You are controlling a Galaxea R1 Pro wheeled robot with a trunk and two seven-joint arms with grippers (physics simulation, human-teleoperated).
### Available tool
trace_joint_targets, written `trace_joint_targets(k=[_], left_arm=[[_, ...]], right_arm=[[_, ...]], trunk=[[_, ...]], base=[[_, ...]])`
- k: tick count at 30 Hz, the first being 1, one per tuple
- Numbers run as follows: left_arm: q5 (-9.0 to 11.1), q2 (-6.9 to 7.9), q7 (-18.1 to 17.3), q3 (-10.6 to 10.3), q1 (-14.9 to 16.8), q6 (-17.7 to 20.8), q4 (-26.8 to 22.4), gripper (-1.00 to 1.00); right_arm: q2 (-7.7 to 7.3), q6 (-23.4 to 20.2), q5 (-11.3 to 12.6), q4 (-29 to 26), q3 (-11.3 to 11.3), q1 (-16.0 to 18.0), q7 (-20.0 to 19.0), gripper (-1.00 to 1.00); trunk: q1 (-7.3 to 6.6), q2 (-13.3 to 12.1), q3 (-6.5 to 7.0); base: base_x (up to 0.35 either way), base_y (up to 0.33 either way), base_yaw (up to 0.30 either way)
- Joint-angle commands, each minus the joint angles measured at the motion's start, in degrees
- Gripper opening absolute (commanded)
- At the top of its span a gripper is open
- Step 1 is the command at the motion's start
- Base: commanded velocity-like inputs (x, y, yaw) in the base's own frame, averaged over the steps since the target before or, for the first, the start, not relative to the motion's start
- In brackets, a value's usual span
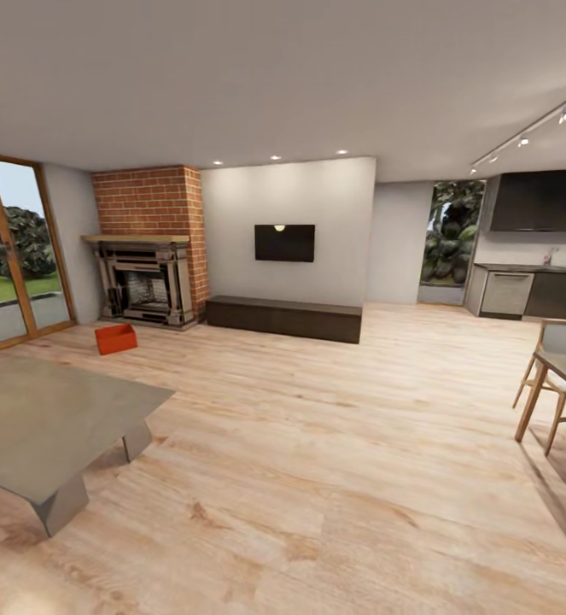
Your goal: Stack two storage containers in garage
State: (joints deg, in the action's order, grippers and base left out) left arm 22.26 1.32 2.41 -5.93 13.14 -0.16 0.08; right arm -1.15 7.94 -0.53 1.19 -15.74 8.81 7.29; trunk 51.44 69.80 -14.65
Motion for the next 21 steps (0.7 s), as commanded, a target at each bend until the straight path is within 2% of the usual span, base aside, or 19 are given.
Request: trace_joint_targets(k=[1,13,21], left_arm=[[0.4,0.0,0.1,-0.5,0.0,0.0,0.0,1.0],[0.5,-0.01,0.2,-0.5,0.0,-0.1,0.0,1.0],[0.5,-0.05,0.3,-0.5,0.0,-0.1,0.0,1.0]], right_arm=[[0.01,0.2,-0.1,0.1,-0.3,0.1,0.2,1.0],[0.06,0.3,0.1,0.1,-0.1,0.1,0.2,1.0],[1.18,0.5,0.9,0.3,0.4,0.1,0.2,1.0]], trunk=[[0.04,0.0,-0.07],[0.04,0.0,-0.07],[0.04,0.0,-0.07]], base=[[0.323,0.0,0.0],[0.323,0.0,0.0],[0.323,0.0,0.0]])
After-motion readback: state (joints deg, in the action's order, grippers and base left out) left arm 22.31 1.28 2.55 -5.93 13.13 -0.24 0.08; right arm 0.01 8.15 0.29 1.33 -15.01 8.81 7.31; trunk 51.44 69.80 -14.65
